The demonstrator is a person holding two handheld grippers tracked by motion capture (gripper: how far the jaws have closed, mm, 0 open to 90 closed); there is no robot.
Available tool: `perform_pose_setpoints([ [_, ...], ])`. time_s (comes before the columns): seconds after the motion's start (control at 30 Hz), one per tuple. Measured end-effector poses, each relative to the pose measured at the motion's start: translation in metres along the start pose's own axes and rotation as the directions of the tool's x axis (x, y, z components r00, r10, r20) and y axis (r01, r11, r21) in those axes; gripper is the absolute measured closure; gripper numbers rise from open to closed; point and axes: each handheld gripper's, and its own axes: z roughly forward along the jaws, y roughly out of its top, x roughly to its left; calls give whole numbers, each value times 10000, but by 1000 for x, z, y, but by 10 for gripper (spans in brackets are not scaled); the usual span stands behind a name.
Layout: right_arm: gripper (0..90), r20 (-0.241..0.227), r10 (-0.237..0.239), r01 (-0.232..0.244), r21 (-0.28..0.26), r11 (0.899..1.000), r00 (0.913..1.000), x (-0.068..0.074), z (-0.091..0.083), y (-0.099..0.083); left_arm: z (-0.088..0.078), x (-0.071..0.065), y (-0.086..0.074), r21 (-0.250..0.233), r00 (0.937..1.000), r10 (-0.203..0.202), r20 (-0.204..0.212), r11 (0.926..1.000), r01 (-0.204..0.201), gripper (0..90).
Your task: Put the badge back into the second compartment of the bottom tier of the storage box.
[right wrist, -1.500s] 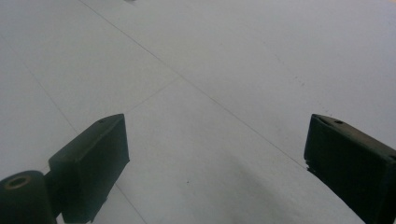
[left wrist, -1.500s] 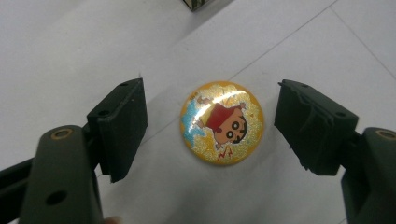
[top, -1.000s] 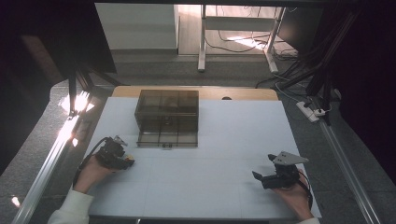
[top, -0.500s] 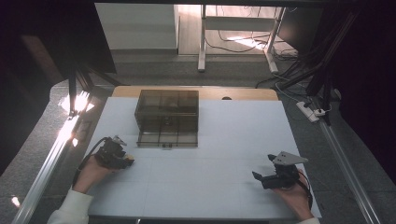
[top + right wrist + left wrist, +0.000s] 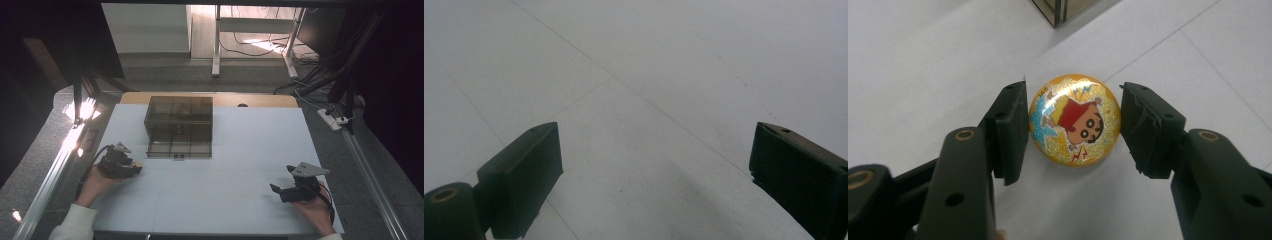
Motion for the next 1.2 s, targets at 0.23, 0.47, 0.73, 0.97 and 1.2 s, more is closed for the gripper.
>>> perform_pose_setpoints([
  [0.23,65,-26,14,-14,2,10000,10000,0,0,0,-6,1,0,-506,9999,-154,72,9986,157,459],
  [0.47,65,-25,30,-30,17,10000,10000,0,0,0,-15,2,0,-1310,9992,-385,119,9906,397,459],
  [0.73,65,62,2,-2,28,10000,10000,0,-1,0,-22,2,0,-2025,9977,-648,186,9770,672,459],
  [0.97,65,25,-6,6,38,10000,10000,0,0,0,-28,3,-1,-2437,9965,-771,316,9663,825,459],
  [1.2,65,68,-13,13,33,10000,10000,0,-1,0,-35,2,0,-2963,9959,-821,392,9508,901,459],
])
